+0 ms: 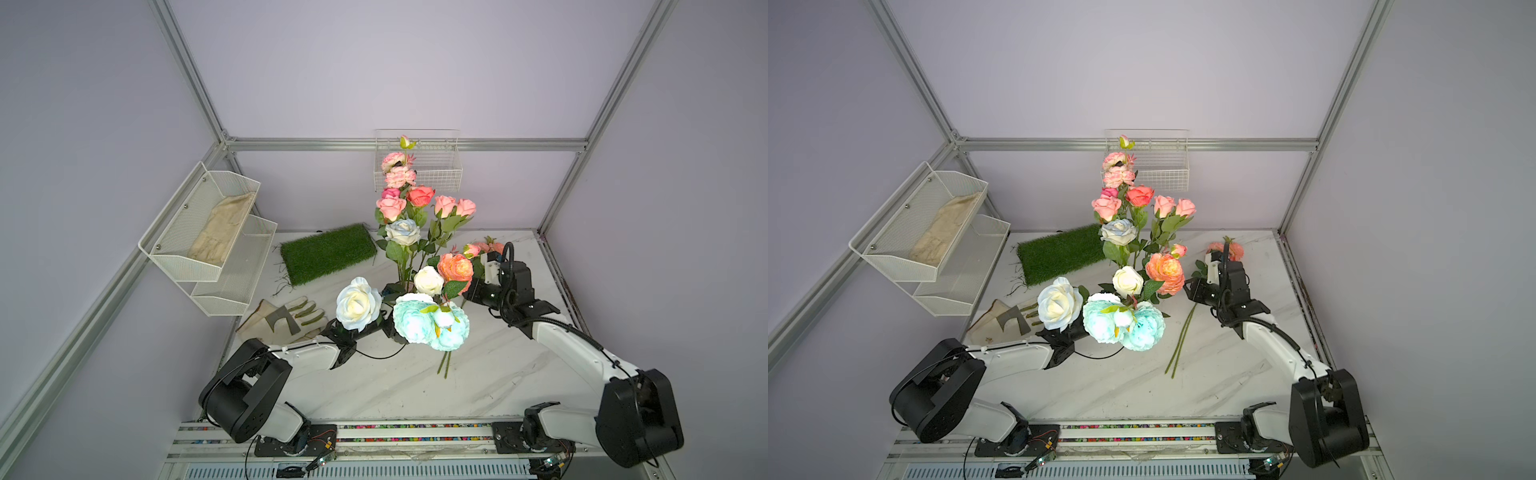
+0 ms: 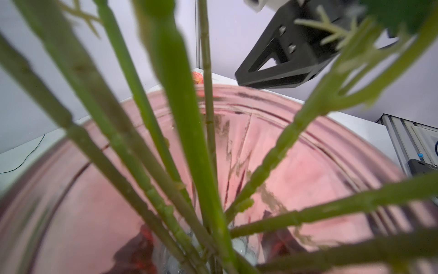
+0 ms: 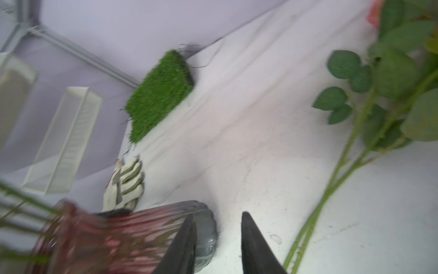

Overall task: Pick out pink flowers from the vase
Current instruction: Pick up the flower from the vase.

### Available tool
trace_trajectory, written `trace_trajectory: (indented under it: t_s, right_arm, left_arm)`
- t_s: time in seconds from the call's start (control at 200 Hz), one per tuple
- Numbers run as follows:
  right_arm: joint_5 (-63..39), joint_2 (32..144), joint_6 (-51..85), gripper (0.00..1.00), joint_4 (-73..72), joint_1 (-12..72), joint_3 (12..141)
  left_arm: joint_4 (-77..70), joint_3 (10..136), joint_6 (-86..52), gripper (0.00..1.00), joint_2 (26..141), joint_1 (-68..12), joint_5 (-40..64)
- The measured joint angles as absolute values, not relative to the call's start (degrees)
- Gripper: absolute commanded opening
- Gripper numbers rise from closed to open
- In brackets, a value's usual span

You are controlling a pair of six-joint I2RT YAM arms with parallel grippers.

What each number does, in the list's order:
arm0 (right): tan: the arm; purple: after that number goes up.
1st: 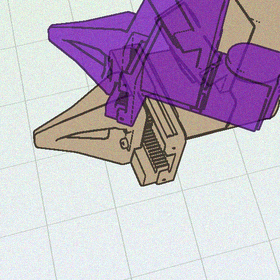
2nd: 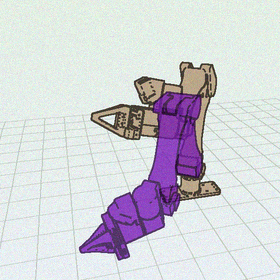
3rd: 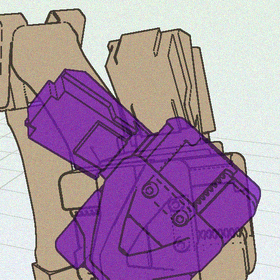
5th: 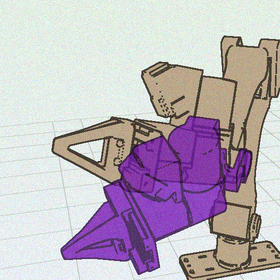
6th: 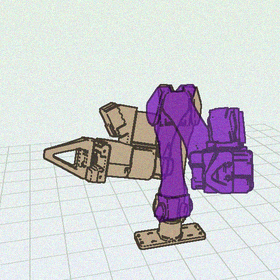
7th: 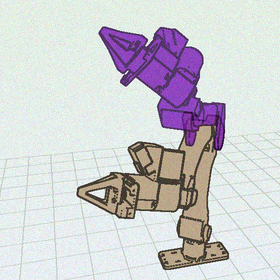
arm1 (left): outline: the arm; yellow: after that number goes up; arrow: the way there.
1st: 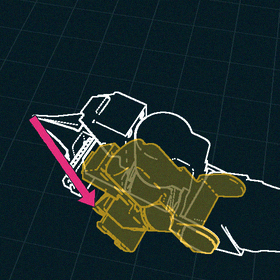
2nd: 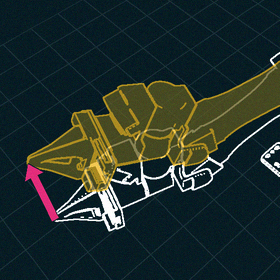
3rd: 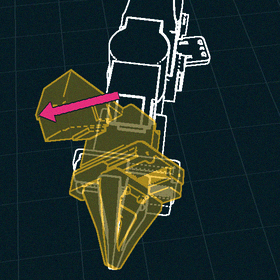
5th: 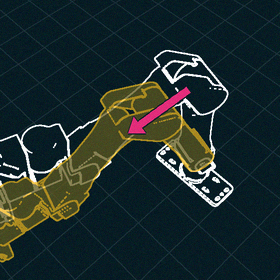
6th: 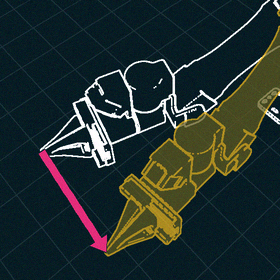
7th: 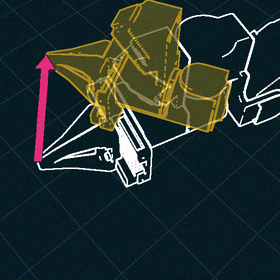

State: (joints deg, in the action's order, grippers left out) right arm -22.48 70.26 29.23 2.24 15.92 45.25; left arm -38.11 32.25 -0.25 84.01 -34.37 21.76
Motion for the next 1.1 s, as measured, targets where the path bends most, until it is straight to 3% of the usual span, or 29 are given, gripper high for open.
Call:
trace_trajectory:
  t_s: [0.295,0.89,0.975,1.1]
  right_arm:
    - [-28.27,64.18,25.26,0.37,-1.54,27.57,43.68]
    - [-26.55,65.98,20.58,0.38,2.94,34.48,49.47]
    - [-25.93,67.79,20.73,0.33,1.43,34.79,50.57]
    - [-24.47,70.70,20.73,0.13,-0.69,35.09,51.96]
  left_arm:
    - [-39.27,32.25,-0.36,0.00,84.75,-34.13,22.61]
    - [-40.10,32.32,-0.45,0.00,85.32,-33.85,23.73]
    - [-40.23,32.32,-0.58,0.00,85.41,-33.80,23.88]
    - [-40.47,32.38,-0.82,0.00,85.60,-33.76,24.01]
